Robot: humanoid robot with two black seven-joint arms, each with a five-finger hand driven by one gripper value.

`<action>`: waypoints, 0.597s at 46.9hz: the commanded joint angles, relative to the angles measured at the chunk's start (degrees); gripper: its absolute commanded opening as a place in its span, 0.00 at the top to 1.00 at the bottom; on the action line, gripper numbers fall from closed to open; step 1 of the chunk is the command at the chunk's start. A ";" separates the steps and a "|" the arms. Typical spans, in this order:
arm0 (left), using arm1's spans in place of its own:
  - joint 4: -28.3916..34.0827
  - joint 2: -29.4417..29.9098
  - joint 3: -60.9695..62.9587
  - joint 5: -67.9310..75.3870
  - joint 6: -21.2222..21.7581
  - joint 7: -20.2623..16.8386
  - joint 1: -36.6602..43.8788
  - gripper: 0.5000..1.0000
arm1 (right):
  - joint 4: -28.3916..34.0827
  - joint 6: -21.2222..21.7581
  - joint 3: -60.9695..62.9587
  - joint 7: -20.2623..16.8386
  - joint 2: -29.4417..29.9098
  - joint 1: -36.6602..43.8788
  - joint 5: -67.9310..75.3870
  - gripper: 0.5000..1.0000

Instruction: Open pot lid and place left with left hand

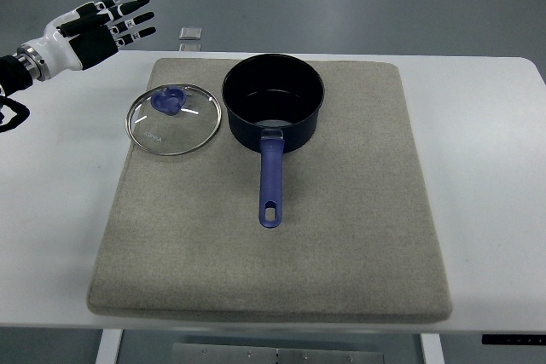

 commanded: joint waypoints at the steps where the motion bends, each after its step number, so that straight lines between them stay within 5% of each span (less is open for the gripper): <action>1: 0.32 -0.33 0.00 -3.64 0.00 1.60 -0.01 0.02 | 0.00 0.00 0.00 0.01 0.00 0.03 0.00 0.17; 13: -0.21 -0.77 -0.53 -13.67 0.00 5.99 0.52 0.02 | 0.00 0.00 0.00 0.01 0.00 -0.06 0.00 0.17; 28: 0.32 -1.12 -1.93 -14.02 0.00 6.52 1.84 0.02 | 0.09 0.00 -0.09 -0.07 0.00 0.03 0.09 0.17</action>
